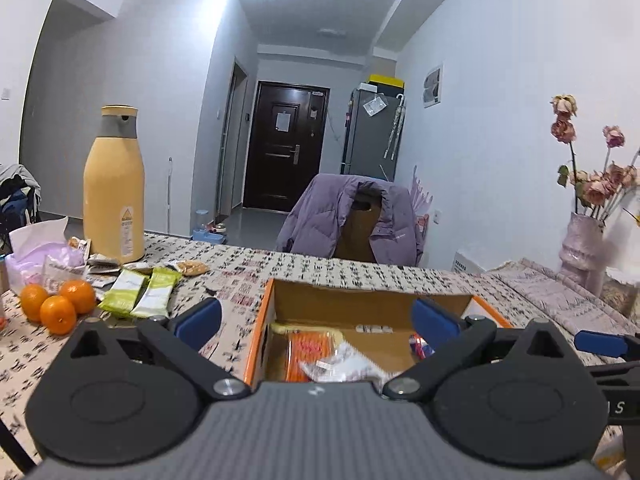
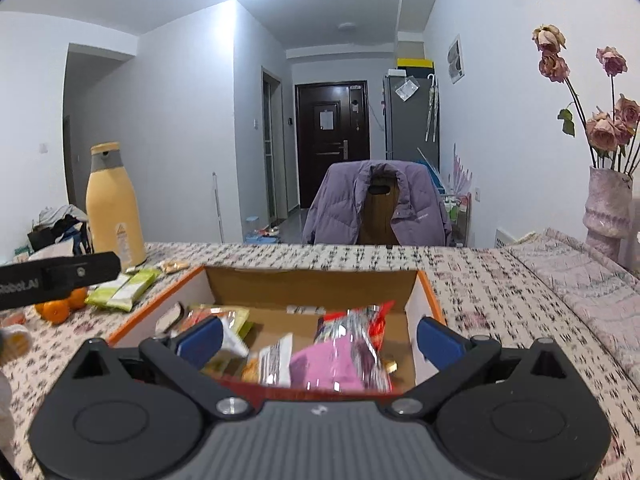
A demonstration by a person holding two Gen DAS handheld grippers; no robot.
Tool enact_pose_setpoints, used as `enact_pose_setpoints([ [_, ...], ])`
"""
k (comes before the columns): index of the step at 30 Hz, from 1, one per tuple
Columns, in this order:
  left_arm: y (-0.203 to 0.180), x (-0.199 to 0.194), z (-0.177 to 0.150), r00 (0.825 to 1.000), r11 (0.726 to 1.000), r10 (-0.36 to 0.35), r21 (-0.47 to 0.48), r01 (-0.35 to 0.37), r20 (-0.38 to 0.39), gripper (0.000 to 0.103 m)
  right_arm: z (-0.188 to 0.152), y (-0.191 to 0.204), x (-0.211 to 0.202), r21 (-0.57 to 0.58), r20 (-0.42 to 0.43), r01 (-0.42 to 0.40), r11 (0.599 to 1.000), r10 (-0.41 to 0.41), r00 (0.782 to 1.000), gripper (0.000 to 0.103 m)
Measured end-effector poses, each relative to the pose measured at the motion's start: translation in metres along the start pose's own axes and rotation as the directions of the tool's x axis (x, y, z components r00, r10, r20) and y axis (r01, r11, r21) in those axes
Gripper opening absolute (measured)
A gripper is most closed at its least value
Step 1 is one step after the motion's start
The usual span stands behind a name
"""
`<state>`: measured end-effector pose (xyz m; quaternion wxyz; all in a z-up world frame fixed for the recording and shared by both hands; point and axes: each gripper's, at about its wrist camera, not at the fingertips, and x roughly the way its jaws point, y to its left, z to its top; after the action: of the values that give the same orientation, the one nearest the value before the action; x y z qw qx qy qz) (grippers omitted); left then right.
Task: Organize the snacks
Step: 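Withdraw both tools from the box back toward the snack pile, then grasp and lift the green bar with the right tool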
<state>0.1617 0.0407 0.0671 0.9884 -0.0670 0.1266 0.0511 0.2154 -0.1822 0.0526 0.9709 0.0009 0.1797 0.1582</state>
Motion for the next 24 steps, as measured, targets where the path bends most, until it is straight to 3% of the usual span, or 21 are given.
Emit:
enact_pose_setpoints([
  [13,0.017,-0.048,-0.038,0.997,0.999,-0.022,0.036,0.024,-0.073,0.103,-0.042,0.013,-0.043,-0.030,-0.071,-0.031,0.999,0.029,0.997,0.103],
  [24,0.034,-0.054,-0.071,0.982,0.999,-0.034,0.029,0.040,-0.186,0.103,-0.075,0.018,-0.028,-0.009,-0.196,-0.077,0.997,0.073,0.978,0.103],
])
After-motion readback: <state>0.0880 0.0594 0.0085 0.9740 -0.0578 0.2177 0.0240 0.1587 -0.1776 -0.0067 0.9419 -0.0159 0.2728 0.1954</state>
